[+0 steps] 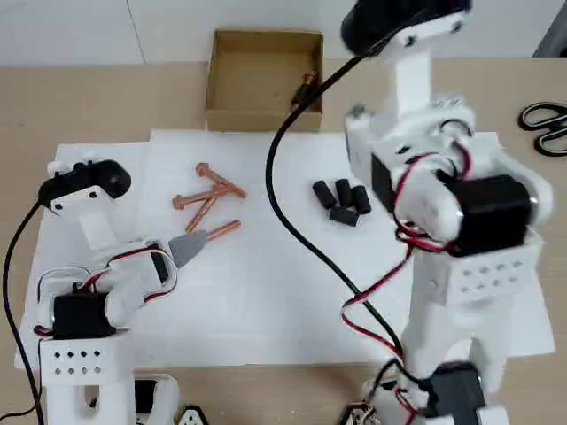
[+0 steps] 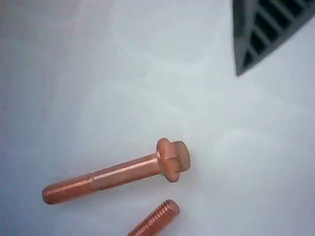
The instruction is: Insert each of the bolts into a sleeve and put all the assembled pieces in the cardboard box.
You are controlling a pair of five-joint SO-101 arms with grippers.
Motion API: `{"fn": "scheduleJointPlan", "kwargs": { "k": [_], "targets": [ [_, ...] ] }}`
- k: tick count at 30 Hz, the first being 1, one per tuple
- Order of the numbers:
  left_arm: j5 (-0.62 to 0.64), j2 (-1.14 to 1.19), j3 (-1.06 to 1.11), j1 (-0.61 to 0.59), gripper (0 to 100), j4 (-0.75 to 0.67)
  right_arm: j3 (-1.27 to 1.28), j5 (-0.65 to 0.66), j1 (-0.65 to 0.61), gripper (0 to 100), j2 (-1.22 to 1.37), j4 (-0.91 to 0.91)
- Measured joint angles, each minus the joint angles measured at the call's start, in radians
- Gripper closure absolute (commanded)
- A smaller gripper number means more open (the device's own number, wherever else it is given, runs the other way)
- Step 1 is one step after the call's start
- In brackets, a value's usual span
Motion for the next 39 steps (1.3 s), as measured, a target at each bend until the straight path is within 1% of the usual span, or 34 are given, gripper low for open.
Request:
{"fn": "scheduleJointPlan", "kwargs": {
  "k": [4,8,14,20,24,31,34,39],
  "targets": [
    [0.0,0.0,0.0,0.0,65,0.0,0.215,0.0,0.003,79.4,-0.005,-0.112],
    [0.0,0.0,0.0,0.0,65,0.0,0.298,0.0,0.005,79.4,0.054,-0.219],
    [0.0,0.0,0.0,0.0,65,0.0,0.305,0.0,0.006,79.4,0.249,-0.27],
    [0.0,0.0,0.0,0.0,65,0.0,0.308,0.0,0.005,79.4,0.443,-0.364],
    [0.0,0.0,0.0,0.0,65,0.0,0.308,0.026,0.003,79.4,0.542,-0.384],
    [0.0,0.0,0.0,0.0,65,0.0,0.307,0.049,-0.003,79.4,0.628,-0.384],
    [0.0,0.0,0.0,0.0,65,0.0,0.307,0.072,-0.034,79.4,0.654,-0.384],
    [0.0,0.0,0.0,0.0,65,0.0,0.304,0.075,-0.068,79.4,0.678,-0.384]
  ]
}}
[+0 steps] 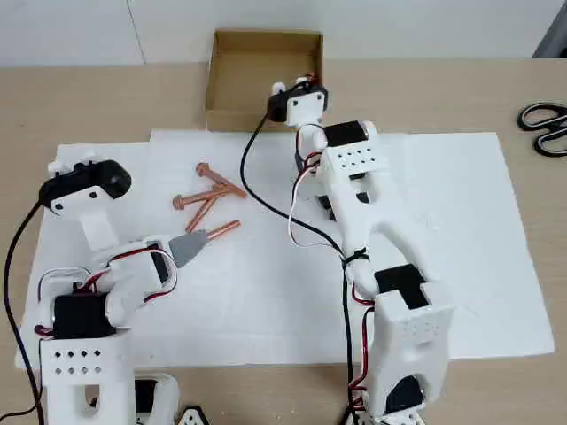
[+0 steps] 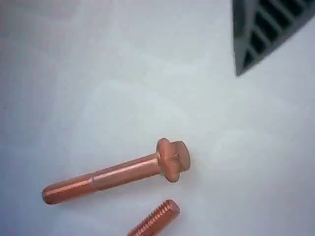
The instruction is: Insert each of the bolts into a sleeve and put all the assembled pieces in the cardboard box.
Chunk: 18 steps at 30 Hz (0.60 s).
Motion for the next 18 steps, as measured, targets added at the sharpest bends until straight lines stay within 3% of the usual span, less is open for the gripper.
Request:
{"fn": "scheduleJointPlan", "kwargs": {
  "k": [18],
  "targets": [
    [0.0,0.0,0.0,0.0,65,0.0,-0.018,0.011,-0.012,79.5,0.143,-0.066]
  ]
}}
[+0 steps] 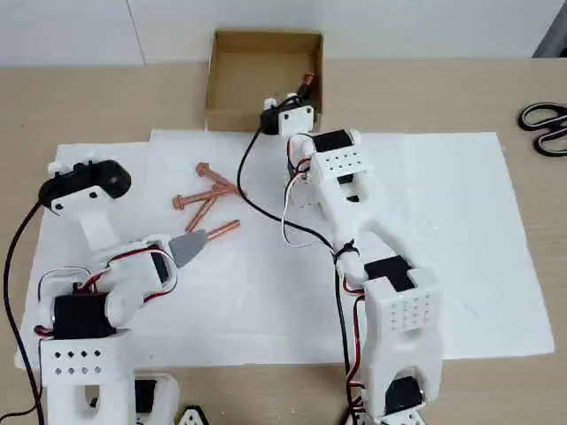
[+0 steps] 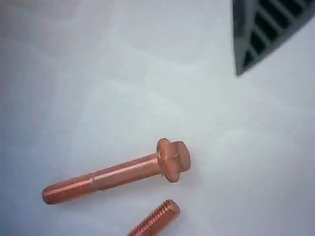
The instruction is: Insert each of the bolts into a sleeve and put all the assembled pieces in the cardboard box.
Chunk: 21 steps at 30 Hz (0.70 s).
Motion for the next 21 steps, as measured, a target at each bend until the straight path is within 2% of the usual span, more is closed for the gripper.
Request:
{"fn": "scheduleJointPlan", "kwargs": {
  "k": [8,17,21],
  "targets": [
    [0.0,0.0,0.0,0.0,65,0.0,-0.02,0.021,0.008,95.4,0.034,-0.005],
    [0.0,0.0,0.0,0.0,65,0.0,-0.031,0.029,0.012,96.2,0.034,-0.003],
    [0.0,0.0,0.0,0.0,65,0.0,-0.123,0.037,0.011,96.2,0.043,0.098]
  ]
}}
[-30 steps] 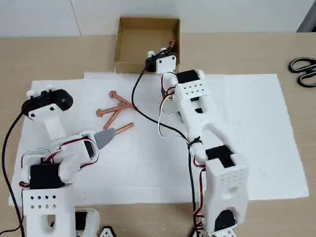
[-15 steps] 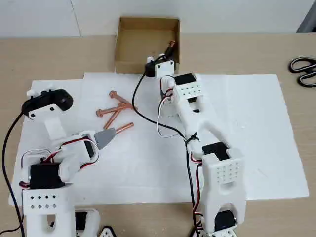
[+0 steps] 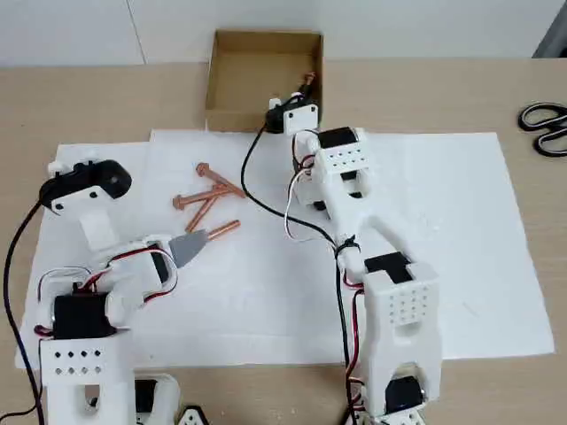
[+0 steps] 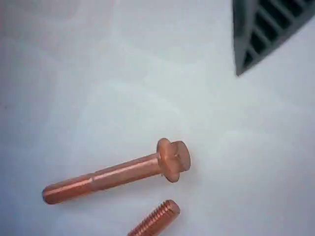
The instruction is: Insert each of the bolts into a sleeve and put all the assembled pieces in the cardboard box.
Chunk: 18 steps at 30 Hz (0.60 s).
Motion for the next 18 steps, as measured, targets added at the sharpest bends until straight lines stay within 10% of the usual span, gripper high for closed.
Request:
{"fn": "scheduleJointPlan", "kwargs": {
  "k": [10,18],
  "targets": [
    [-0.17,0.0,0.0,-0.115,65,0.0,-0.488,0.005,0.044,96.3,-0.003,0.358],
    [-0.189,0.0,0.0,-0.158,65,0.0,-0.203,0.005,0.167,96.1,-0.301,0.373]
  ]
}}
